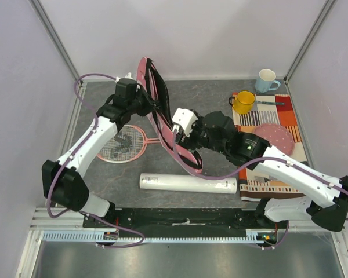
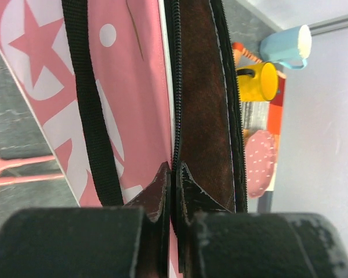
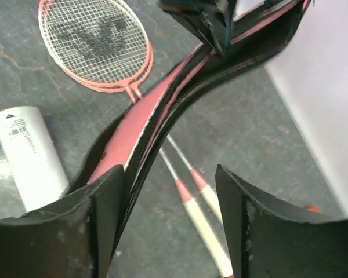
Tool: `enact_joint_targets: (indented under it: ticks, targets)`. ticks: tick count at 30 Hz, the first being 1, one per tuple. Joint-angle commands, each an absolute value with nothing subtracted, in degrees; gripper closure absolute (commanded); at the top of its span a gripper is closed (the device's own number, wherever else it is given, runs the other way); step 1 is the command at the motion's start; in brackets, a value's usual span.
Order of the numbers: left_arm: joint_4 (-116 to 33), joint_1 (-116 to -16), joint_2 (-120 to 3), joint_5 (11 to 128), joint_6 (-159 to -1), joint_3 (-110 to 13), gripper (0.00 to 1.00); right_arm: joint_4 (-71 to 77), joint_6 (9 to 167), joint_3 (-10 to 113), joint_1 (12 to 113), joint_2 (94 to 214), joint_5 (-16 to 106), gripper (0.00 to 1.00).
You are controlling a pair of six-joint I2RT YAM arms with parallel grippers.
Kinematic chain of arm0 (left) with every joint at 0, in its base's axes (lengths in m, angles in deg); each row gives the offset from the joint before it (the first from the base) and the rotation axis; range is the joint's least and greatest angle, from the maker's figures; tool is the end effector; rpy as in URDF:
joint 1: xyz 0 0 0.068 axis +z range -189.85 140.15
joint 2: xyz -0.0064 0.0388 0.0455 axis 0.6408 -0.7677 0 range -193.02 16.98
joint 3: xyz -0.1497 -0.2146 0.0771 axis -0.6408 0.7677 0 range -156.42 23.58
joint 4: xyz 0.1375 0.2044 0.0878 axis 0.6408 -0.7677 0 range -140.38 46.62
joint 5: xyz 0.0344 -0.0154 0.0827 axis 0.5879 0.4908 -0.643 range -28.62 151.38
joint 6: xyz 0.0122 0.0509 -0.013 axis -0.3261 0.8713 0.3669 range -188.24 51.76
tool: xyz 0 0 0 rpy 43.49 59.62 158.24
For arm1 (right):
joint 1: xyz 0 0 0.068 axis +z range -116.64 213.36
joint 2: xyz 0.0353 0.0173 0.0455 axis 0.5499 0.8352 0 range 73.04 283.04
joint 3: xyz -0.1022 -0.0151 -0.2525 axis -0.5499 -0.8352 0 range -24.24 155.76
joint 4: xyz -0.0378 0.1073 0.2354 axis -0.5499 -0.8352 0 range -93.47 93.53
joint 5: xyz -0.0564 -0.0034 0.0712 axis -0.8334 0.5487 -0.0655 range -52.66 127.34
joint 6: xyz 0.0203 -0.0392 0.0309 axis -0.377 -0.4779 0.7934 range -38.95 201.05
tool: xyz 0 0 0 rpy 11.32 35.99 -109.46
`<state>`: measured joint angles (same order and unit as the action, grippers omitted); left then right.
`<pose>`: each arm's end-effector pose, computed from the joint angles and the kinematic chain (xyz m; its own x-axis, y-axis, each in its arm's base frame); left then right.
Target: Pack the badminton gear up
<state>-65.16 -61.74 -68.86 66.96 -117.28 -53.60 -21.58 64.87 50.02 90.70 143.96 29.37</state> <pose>0.3202 -0.1323 0.3438 -0.6471 -0.5499 -0.5281 -0.0607 0.7277 -0.6832 0.1532 0.2299 0.3967 0.0209 -0.4790 -0.8776 -0.7898 0.5303 -0.3082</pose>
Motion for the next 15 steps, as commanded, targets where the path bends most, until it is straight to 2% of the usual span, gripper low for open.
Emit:
enact_joint_targets:
  ticks: [1, 2, 5, 11, 15]
  targets:
    - [-60.09, -62.18, -60.99, 63.41, -109.03, -49.64, 0.98, -21.26, 79.42, 47.66, 85.59, 139.33, 39.30, 0.23]
    - [-59.39, -62.44, -60.28, 63.31, -106.76, -48.93, 0.98, -20.56, 82.69, 47.31, 82.00, 138.61, 42.75, 0.15]
    - [-58.94, -63.58, -58.34, 61.82, -103.67, -47.79, 0.98, -16.87, 95.17, 48.79, 76.54, 139.21, 48.66, 0.03]
    - [-56.22, -65.34, -56.06, 60.41, -101.65, -45.94, 0.98, -20.20, 114.32, 63.19, 71.43, 151.69, 48.75, 0.02]
    - [-56.13, -65.52, -56.40, 58.83, -100.68, -45.50, 0.98, -15.31, 117.61, 68.04, 70.54, 155.83, 61.84, 0.02]
